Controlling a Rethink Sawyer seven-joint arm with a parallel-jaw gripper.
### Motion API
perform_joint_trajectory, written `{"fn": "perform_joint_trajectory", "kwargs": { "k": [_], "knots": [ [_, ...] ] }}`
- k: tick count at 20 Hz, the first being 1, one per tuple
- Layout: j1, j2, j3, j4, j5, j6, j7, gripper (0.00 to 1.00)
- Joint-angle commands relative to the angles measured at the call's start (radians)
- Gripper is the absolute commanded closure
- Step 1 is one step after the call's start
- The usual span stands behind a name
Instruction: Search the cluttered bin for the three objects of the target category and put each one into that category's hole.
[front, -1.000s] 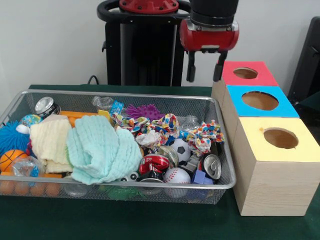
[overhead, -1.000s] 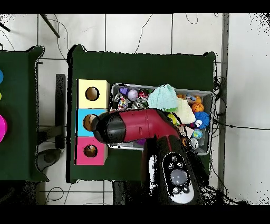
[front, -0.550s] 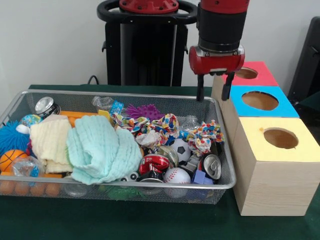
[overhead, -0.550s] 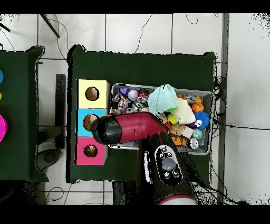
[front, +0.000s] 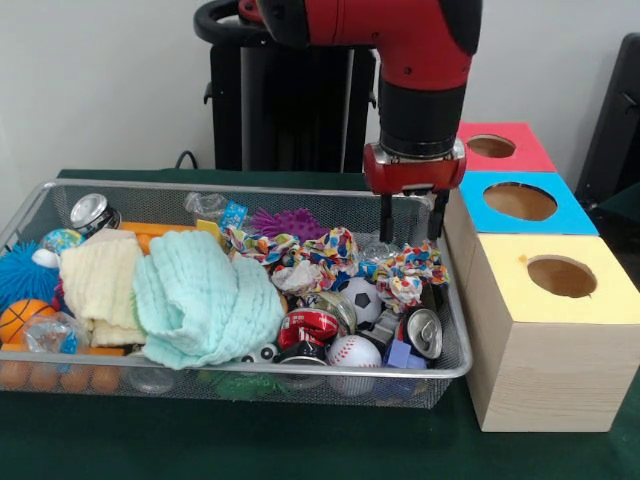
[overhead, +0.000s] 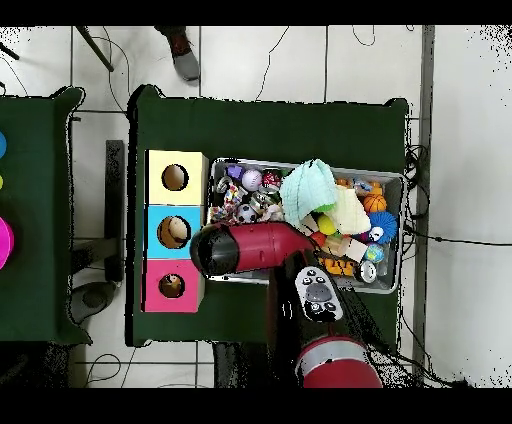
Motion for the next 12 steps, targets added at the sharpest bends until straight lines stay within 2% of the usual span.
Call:
{"fn": "perform_joint_trajectory", "kwargs": {
  "k": [1, 9, 12],
  "knots": [
    [0.007, 0.11, -0.021, 0.049, 0.053, -0.162, 0.259, 0.0],
    [0.048, 0.236, -0.052, 0.007, 0.086, -0.325, 0.281, 0.0],
    [0.047, 0.292, -0.053, -0.022, 0.1, -0.361, 0.255, 0.0]
  ]
}}
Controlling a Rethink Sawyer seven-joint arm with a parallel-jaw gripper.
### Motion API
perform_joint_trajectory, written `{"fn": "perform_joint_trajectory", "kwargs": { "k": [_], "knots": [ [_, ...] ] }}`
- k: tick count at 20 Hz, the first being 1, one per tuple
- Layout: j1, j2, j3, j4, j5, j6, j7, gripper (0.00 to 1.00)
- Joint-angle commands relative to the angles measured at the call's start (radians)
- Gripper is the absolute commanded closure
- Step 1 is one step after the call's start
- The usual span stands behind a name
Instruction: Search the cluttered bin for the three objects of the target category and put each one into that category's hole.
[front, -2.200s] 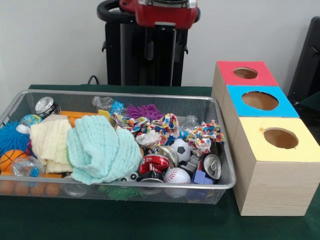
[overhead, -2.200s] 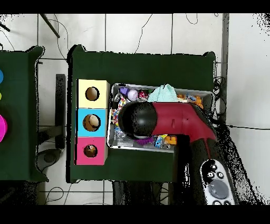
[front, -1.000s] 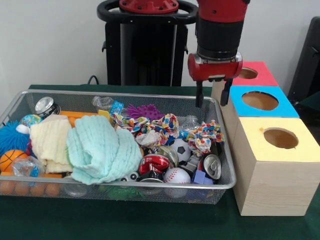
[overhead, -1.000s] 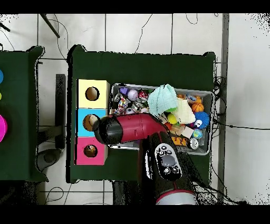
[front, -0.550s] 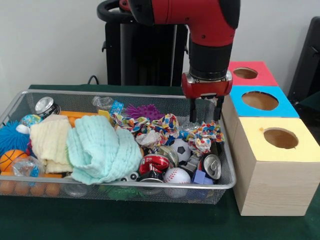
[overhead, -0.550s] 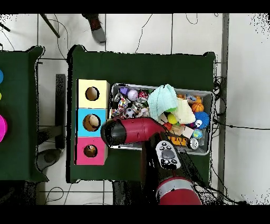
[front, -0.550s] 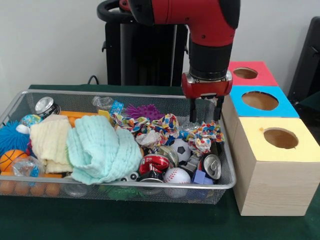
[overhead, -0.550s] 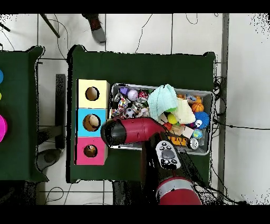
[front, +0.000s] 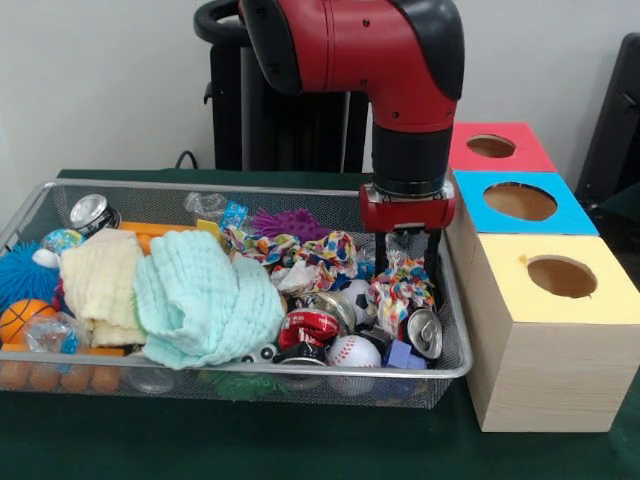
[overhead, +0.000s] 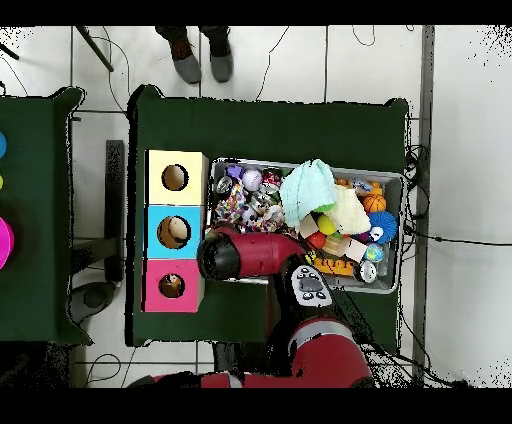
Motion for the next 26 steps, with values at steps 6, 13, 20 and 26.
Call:
{"fn": "perform_joint_trajectory", "kwargs": {
  "k": [6, 13, 20, 26],
  "knots": [
    [0.01, 0.223, 0.013, -0.039, 0.078, -0.178, 0.212, 0.0],
    [0.029, 0.208, -0.01, -0.018, 0.117, -0.189, 0.208, 1.0],
    [0.048, 0.041, -0.028, 0.092, 0.165, -0.047, 0.216, 1.0],
    [0.079, -0.247, -0.072, 0.188, 0.224, 0.264, 0.188, 1.0]
  ]
}}
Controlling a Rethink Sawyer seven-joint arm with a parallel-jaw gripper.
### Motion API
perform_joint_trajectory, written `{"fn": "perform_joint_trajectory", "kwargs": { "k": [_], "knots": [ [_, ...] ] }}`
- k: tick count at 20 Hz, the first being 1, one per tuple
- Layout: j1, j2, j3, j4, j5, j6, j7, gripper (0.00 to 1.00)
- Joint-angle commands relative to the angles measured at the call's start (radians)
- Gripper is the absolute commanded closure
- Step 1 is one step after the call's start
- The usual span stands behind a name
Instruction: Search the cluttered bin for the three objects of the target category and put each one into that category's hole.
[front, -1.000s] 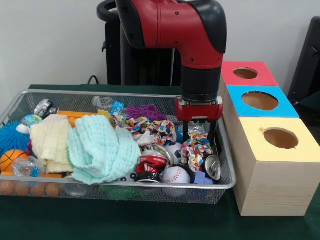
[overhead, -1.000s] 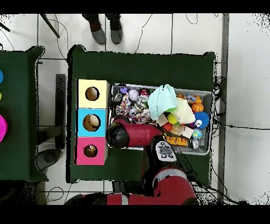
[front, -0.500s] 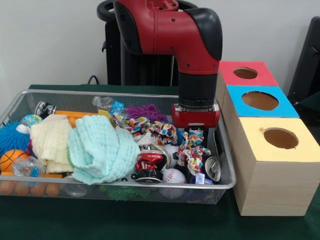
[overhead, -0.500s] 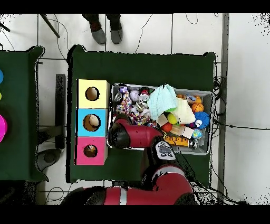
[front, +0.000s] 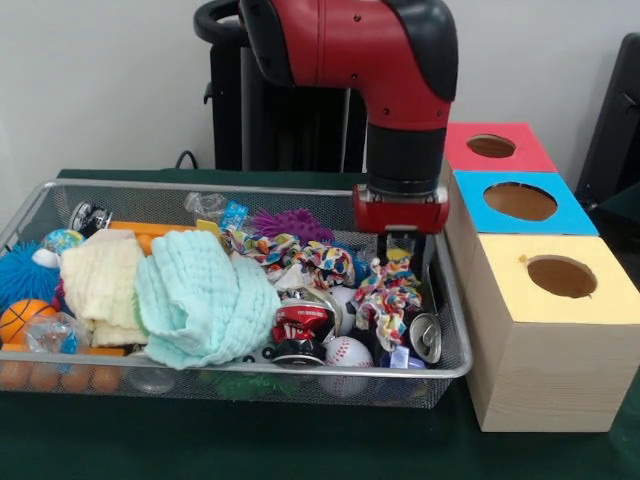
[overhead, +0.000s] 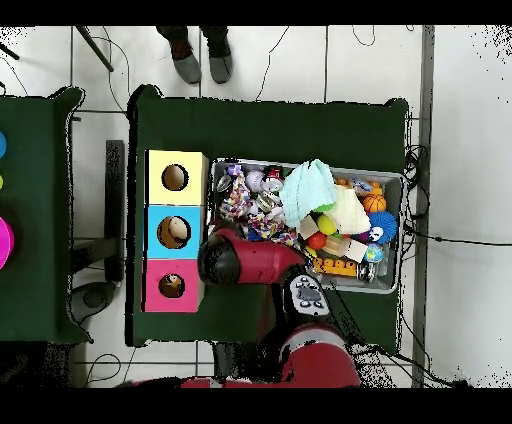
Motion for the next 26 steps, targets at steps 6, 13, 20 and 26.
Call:
{"fn": "perform_joint_trajectory", "kwargs": {
  "k": [6, 13, 20, 26],
  "knots": [
    [0.052, -0.377, -0.051, 0.093, 0.078, 0.616, 0.125, 1.0],
    [0.007, -0.394, -0.03, 0.055, 0.043, 0.683, 0.073, 1.0],
    [-0.014, -0.385, -0.012, 0.051, 0.029, 0.672, 0.067, 1.0],
    [-0.077, -0.326, 0.026, -0.033, -0.001, 0.694, -0.02, 1.0]
  ]
}}
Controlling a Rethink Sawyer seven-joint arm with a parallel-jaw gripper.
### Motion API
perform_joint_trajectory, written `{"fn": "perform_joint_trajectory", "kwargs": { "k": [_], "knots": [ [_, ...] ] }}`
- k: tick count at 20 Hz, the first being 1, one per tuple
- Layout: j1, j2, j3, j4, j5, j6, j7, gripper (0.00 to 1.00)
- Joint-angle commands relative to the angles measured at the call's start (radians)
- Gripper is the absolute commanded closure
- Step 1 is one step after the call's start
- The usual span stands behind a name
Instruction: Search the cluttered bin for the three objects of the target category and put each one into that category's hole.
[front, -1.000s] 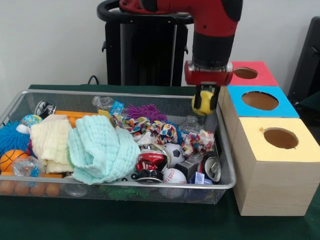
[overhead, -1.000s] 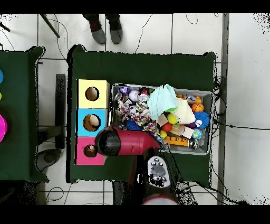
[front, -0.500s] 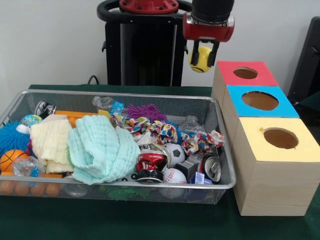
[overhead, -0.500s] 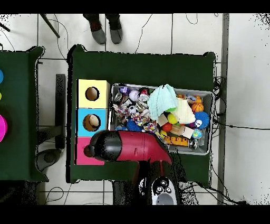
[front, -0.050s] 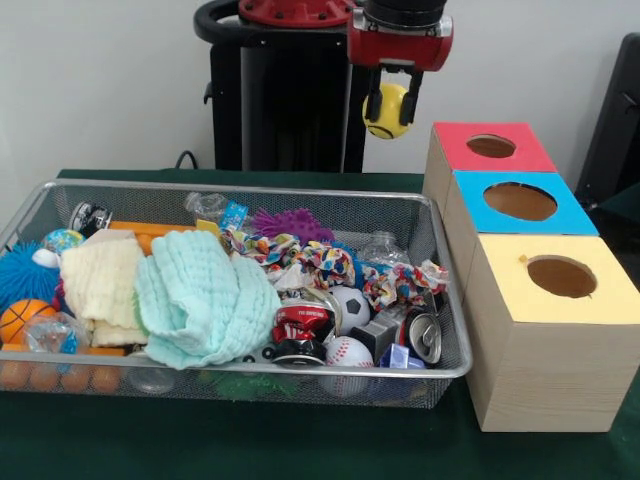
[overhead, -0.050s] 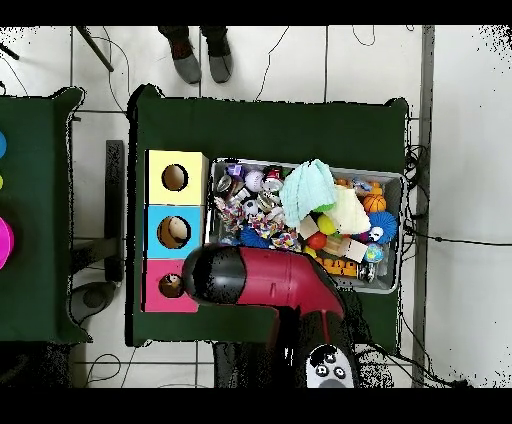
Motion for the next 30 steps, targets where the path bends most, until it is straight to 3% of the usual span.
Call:
{"fn": "perform_joint_trajectory", "kwargs": {
  "k": [1, 9, 17, 22, 23, 30],
  "knots": [
    [-0.101, 0.086, 0.083, -0.13, -0.038, 0.075, -0.049, 1.0],
    [-0.226, 0.233, 0.189, -0.257, -0.099, 0.028, -0.195, 1.0],
    [-0.294, 0.35, 0.266, -0.325, -0.185, -0.023, -0.218, 1.0],
    [-0.324, 0.356, 0.304, -0.306, -0.232, -0.08, -0.184, 1.0],
    [-0.337, 0.353, 0.322, -0.296, -0.25, -0.093, -0.163, 0.0],
    [-0.331, 0.345, 0.322, -0.281, -0.284, -0.093, -0.117, 0.0]
  ]
}}
